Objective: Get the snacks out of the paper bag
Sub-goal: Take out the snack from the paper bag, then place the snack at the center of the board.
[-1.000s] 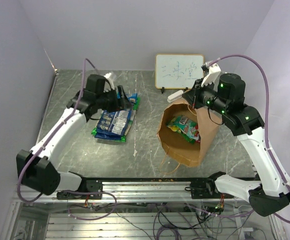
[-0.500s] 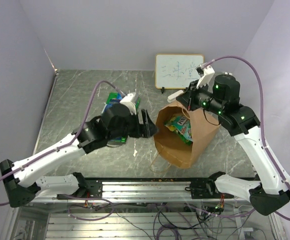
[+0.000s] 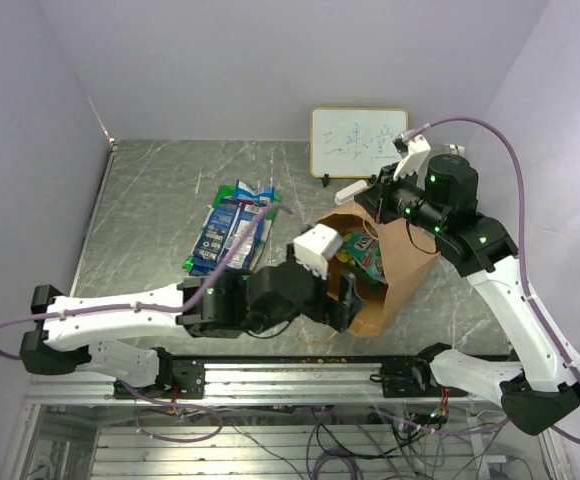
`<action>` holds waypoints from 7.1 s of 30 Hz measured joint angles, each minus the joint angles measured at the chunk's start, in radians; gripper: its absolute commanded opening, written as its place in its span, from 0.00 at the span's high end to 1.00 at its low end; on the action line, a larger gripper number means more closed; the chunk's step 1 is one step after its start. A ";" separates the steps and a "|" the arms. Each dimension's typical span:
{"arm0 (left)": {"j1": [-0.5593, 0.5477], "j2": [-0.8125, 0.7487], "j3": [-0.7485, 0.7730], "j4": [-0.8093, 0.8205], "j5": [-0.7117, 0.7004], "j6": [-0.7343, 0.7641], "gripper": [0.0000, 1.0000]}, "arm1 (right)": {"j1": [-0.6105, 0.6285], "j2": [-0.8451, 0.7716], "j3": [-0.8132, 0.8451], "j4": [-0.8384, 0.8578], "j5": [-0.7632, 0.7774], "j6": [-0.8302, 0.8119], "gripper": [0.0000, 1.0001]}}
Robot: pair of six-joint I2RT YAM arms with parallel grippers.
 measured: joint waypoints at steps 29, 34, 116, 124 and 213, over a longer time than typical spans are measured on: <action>-0.035 0.340 0.072 0.209 -0.121 0.420 0.71 | 0.000 -0.104 -0.077 0.050 0.031 0.034 1.00; -0.006 0.331 -0.011 0.320 -0.137 0.439 0.69 | 0.000 -0.121 -0.078 0.061 0.042 0.039 1.00; 0.193 0.423 -0.111 0.428 0.000 0.401 0.93 | 0.000 -0.053 -0.017 0.076 0.077 -0.010 1.00; 0.161 0.294 -0.116 0.293 -0.119 0.307 0.93 | 0.000 -0.051 -0.019 0.075 0.081 -0.016 1.00; 0.853 0.460 0.144 -0.277 -0.414 -0.542 0.93 | 0.000 -0.085 -0.077 0.096 0.100 -0.035 1.00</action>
